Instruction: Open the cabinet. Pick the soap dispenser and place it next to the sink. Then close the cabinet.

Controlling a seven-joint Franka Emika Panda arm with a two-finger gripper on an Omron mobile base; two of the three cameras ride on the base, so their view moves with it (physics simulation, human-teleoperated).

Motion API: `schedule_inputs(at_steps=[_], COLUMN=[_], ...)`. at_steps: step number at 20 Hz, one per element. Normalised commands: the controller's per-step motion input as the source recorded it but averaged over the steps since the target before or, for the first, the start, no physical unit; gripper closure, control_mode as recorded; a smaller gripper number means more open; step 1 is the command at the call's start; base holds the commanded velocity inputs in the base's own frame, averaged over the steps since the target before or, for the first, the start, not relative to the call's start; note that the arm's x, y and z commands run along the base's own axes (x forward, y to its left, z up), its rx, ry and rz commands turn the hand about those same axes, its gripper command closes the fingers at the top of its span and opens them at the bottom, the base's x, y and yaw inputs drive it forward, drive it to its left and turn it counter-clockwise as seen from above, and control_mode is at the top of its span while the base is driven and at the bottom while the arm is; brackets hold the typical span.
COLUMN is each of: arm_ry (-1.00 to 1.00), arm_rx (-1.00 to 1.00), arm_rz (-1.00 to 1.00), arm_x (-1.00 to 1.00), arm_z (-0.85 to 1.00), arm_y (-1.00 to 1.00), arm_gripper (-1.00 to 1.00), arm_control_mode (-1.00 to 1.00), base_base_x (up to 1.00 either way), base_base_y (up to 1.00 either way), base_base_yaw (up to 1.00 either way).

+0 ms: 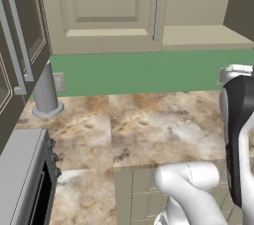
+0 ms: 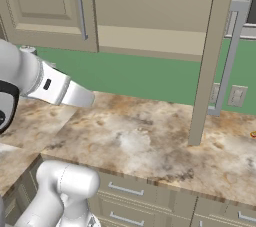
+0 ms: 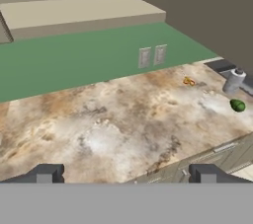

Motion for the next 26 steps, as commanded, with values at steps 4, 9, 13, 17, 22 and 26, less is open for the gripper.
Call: schedule_inputs(at_steps=[4, 9, 13, 17, 22, 26], arm_ry=[0.00, 0.00, 0.00, 0.00, 0.00, 0.00], arm_rx=[0.00, 0.00, 0.00, 0.00, 0.00, 0.00], arm_rz=[0.00, 0.00, 0.00, 0.00, 0.00, 0.00], arm_x=[-0.23, -0.18, -0.16, -0.14, -0.16, -0.17], arm_z=[0.00, 0.00, 0.00, 0.00, 0.00, 0.00], arm_y=[-0.21, -0.12, -0.06, -0.08, -0.07, -0.08], arm_gripper=[-1.00, -1.00, -1.00, -1.00, -1.00, -1.00], arm_control_mode=[-1.00, -1.00, -1.00, -1.00, -1.00, -1.00], base_base_x=[0.00, 0.00, 0.00, 0.00, 0.00, 0.00], base_base_y=[0.00, 0.00, 0.00, 0.00, 0.00, 0.00], base_base_yaw=[0.00, 0.00, 0.00, 0.00, 0.00, 0.00])
